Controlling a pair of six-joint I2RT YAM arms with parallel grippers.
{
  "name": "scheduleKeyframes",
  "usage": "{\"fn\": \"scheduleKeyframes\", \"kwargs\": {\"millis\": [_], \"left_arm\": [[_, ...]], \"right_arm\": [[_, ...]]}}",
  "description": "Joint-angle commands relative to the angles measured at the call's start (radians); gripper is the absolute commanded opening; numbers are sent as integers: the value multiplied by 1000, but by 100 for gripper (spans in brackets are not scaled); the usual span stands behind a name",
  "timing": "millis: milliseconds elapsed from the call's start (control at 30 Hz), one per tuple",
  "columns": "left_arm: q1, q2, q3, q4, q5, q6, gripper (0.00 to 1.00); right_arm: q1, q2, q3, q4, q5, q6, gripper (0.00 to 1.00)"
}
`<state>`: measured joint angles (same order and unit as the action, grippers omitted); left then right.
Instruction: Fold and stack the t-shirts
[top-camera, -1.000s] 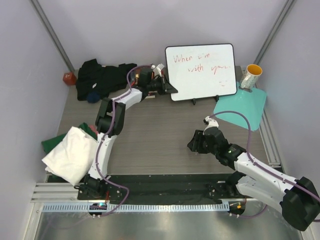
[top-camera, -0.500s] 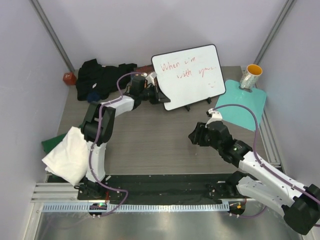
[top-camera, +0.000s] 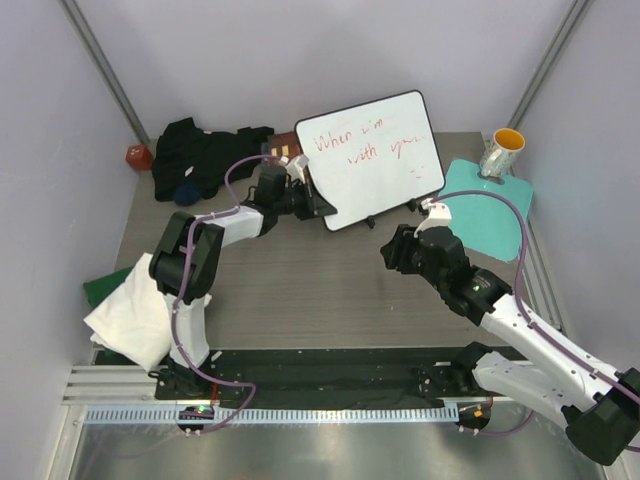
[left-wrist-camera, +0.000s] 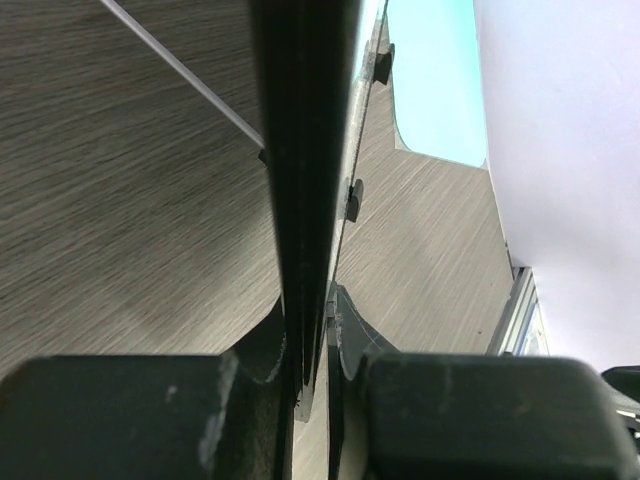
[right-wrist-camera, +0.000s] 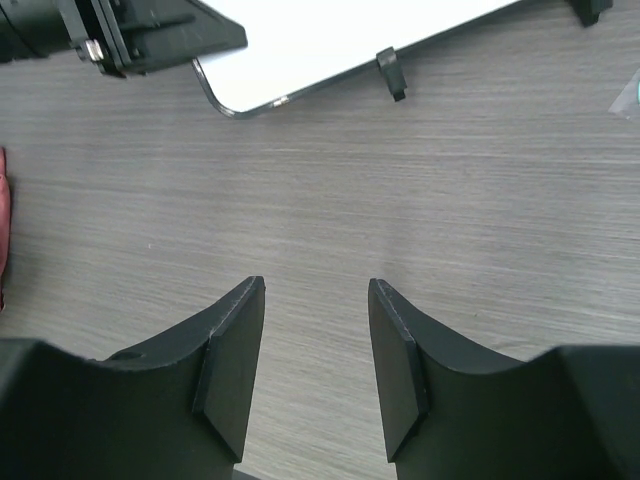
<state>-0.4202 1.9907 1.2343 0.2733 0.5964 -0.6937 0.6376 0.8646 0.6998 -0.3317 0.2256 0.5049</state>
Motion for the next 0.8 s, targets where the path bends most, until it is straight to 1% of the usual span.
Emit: {"fn": "scheduleKeyframes", "kwargs": {"millis": [0,200,533,633,767], "left_arm": [[-74,43,-79,-142,-60,79,0],[-133,65,-97,-145,-64,85,0],[-172,10,-298,-62,-95,86,0],[-172,-6,-346,-31,-90,86,0],[-177,-13,-372,-22,-81,106,0]], "right_arm": [[4,-9,53,0,49,-37,52],[4,-25,60,-27,87,-55,52],[4,-38,56,-30,112,-65,52],[4,-45,55,-29,112,-66,52],[4,-56,52,-33,112,-63,52]]}}
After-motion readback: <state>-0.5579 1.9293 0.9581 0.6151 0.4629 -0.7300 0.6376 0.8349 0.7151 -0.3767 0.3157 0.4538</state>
